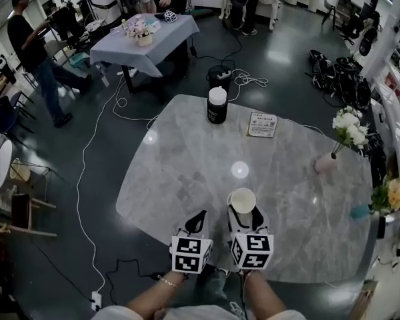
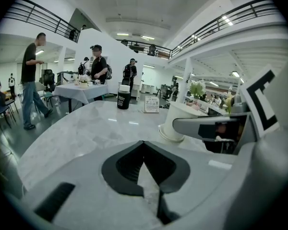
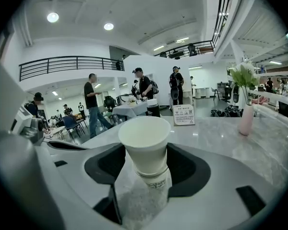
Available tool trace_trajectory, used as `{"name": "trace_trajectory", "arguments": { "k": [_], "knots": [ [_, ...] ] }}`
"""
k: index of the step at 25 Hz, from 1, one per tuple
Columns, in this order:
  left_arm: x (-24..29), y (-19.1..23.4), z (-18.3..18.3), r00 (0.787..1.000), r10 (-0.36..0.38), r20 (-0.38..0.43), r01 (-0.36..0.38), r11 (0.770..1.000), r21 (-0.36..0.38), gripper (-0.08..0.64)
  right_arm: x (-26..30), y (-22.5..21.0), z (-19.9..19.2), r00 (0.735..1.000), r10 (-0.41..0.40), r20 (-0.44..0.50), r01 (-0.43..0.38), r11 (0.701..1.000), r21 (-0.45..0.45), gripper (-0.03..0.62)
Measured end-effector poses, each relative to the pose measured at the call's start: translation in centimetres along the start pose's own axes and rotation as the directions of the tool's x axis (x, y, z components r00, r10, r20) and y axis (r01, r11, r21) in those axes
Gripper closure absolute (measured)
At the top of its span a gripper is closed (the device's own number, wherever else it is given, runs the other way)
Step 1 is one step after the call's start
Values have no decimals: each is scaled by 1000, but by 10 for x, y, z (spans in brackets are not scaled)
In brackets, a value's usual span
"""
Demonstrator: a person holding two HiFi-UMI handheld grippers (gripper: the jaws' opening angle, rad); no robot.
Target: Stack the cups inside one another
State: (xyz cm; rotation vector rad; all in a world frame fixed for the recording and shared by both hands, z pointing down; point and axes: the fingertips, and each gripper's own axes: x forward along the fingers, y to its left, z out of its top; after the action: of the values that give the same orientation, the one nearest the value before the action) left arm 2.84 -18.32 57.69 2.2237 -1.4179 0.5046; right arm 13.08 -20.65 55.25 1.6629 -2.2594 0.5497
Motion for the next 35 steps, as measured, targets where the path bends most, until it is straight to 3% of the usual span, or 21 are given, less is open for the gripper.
{"name": "trace_trajectory", "arguments": {
  "k": [20,29,35],
  "knots": [
    [6,3,-16,999,-3,-38,2,1000,-17,565,6,0,-20,999,9,-42,-8,1000,29,337],
    [-1,-4,-17,999,-16,-33,16,1000,-12,565,-13,-6,-18,999,-37,-20,38,998,51,339],
    [-10,-8,-10,1000,-22,-9,22,1000,-4,565,-35,-17,1,995,-86,56,83,995,63,341]
  ]
}}
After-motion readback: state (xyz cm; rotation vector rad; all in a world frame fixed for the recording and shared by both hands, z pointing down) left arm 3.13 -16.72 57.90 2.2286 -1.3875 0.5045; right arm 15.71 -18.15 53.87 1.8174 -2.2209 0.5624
